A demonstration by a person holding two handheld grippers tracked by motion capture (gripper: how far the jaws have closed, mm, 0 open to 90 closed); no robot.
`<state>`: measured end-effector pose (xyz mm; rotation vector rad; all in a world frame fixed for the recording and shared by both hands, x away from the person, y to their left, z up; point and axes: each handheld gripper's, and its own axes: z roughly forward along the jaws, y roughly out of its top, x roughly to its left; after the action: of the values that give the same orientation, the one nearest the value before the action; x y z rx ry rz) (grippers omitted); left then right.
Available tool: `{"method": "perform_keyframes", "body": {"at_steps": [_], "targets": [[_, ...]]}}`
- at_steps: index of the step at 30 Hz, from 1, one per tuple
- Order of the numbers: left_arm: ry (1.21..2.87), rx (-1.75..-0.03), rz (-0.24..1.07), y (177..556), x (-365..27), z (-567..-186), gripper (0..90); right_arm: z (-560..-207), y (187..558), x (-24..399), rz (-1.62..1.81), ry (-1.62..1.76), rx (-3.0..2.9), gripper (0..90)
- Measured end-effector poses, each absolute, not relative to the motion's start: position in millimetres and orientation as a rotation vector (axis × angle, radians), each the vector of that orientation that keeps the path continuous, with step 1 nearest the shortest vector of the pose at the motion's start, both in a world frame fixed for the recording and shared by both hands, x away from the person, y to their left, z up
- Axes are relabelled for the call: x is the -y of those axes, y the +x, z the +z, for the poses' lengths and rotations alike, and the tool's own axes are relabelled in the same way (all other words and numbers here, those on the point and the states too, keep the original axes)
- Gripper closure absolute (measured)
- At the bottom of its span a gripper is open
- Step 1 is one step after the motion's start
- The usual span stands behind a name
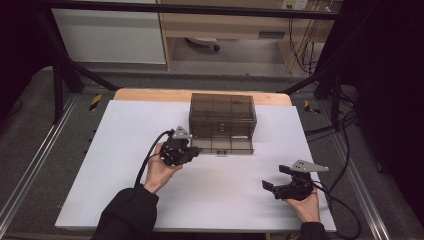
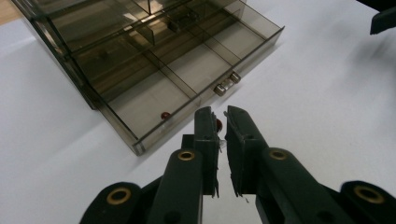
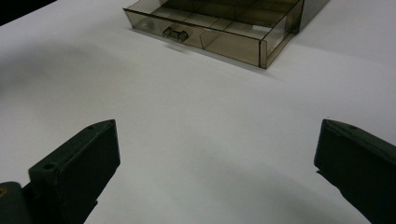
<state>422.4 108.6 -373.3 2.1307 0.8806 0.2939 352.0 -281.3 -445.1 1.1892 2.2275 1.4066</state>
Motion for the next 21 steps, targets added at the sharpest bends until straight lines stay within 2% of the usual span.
{"method": "perform_keyframes", "body": {"at_steps": [21], "targets": [[2.141,-0.951,0.32,466,-96,-379,82.4,-445,352,281,1.407,1.19,-2.23,0.7]]}}
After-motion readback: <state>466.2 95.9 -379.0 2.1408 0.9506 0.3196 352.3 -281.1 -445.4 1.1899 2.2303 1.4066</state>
